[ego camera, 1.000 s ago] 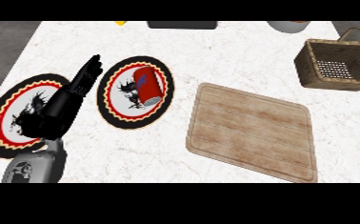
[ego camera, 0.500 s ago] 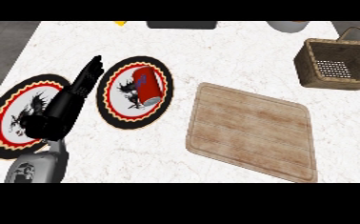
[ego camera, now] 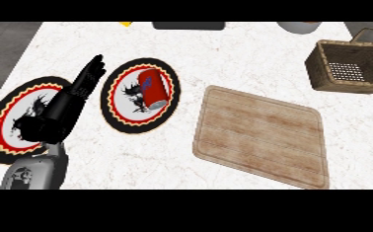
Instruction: Pick the cupcake from the cutting board and place it in the basket
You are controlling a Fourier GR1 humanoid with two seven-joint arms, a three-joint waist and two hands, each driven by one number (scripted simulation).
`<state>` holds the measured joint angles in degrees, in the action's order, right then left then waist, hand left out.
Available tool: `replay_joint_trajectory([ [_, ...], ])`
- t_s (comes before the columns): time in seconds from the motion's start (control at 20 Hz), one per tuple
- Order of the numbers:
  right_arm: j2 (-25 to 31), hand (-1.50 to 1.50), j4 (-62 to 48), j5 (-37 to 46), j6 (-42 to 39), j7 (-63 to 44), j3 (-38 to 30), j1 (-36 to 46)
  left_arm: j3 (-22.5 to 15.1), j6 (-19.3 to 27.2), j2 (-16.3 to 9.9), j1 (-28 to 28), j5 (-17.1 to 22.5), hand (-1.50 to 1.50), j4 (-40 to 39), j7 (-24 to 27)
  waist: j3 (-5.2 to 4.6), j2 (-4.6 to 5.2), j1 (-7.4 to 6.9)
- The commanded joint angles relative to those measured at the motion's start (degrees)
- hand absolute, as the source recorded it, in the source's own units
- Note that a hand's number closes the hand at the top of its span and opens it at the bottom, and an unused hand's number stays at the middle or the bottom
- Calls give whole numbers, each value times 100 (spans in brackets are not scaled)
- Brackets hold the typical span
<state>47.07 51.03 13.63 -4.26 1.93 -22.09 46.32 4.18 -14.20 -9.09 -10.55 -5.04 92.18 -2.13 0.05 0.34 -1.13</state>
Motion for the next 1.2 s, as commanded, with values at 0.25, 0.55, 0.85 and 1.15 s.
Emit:
replay_joint_trajectory([
  [0.25,130,-150,-1696,-131,502,900,-506,676,157,-111,-137,-110,114,0,-3,-99,0,11,-23],
  [0.55,137,-150,-2505,265,777,1658,-239,1149,-337,177,258,267,-317,0,202,73,4,30,-121],
  [0.85,589,-150,-2791,-312,-16,1627,-713,1473,26,-66,-8,-112,-1,0,-138,1,2,15,-29],
  [1.15,922,-150,-3307,-826,-142,1079,-1291,1561,-75,162,159,-200,-140,0,5,-149,5,16,2],
])
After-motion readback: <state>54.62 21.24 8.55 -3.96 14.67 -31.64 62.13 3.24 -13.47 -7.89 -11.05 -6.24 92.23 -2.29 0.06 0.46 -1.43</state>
